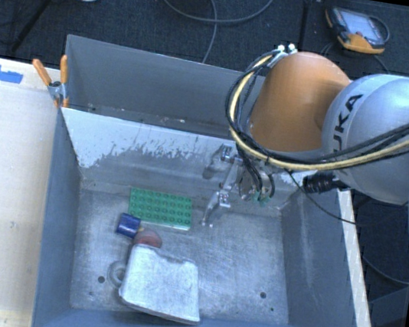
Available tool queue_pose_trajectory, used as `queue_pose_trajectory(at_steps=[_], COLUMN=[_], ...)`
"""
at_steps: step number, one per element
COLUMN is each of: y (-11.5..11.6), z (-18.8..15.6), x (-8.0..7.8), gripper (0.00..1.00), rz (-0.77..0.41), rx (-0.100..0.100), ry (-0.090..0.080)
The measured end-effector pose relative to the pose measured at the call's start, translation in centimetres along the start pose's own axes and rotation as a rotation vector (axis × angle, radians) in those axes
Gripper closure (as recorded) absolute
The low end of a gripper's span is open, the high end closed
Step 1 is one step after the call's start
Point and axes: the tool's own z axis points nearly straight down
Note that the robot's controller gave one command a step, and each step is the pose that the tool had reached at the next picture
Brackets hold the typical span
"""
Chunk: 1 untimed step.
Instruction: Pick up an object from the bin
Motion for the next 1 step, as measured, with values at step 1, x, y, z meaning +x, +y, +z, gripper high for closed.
queue_pose_trajectory(at_steps=[1], y=[5.3], z=[6.34], x=[0.65], gripper=[0.0], rz=[-0.084], rx=[0.0], ry=[0.006])
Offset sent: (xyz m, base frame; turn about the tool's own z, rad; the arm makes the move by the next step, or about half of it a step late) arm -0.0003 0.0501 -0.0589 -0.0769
